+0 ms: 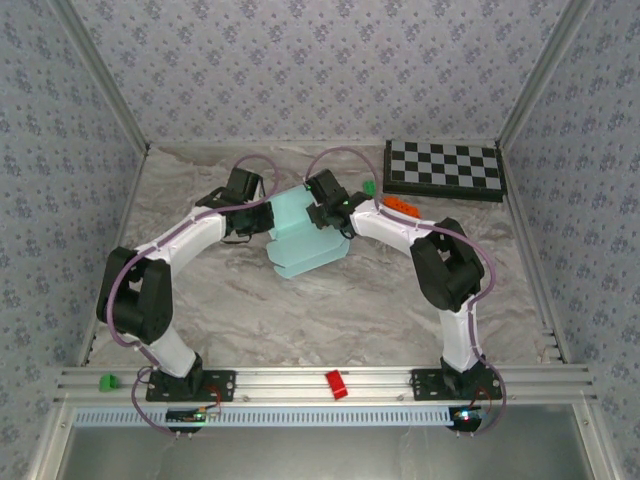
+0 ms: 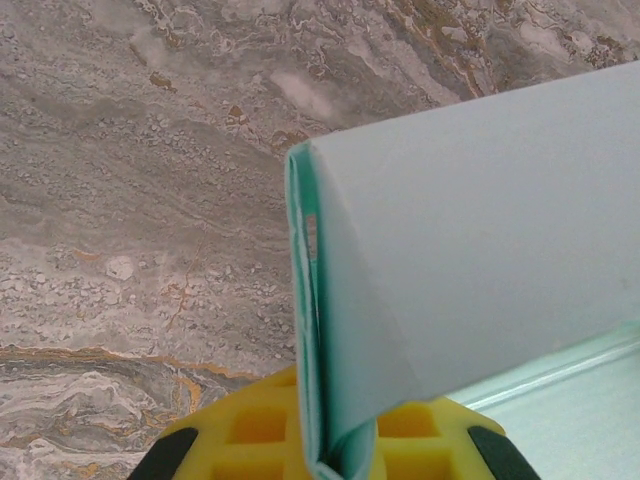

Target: Fold the paper box

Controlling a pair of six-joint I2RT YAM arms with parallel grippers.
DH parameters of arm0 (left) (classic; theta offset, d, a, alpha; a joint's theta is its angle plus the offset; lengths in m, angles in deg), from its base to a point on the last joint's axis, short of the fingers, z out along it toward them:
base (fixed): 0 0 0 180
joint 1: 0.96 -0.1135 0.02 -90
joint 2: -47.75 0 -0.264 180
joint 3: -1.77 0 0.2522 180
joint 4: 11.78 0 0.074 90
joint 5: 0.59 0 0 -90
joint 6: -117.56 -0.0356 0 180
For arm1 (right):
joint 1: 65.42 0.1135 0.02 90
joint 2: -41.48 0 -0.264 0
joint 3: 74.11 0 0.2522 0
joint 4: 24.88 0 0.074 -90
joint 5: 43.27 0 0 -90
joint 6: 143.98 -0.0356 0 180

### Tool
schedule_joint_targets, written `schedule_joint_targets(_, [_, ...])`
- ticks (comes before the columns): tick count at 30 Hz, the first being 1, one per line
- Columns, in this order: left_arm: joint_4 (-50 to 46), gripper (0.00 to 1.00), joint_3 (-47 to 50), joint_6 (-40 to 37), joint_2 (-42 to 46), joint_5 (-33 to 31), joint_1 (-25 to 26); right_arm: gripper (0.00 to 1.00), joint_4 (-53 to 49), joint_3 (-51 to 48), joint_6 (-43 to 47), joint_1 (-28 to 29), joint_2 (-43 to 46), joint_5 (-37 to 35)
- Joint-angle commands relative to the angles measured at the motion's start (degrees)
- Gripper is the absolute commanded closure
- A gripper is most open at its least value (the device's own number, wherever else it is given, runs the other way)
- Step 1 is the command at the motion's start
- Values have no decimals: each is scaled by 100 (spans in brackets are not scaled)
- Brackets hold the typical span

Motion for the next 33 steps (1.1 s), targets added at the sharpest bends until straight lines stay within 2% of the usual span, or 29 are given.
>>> schedule_joint_targets(1, [28, 100, -184, 23, 6, 202, 15, 76, -77, 1, -10, 2, 219, 234])
schedule_joint_targets(12, [-21, 100, -208, 6, 22, 149, 15, 87, -602, 267, -39, -84, -49, -306])
schedule_joint_targets(27, [-50, 100, -233, 22, 8, 119, 15, 92, -1370, 944, -446, 64, -680, -2333])
schedule_joint_targets(33, [-139, 100, -250, 115, -51, -31, 15, 95, -1792, 1144, -791, 130, -853, -2937])
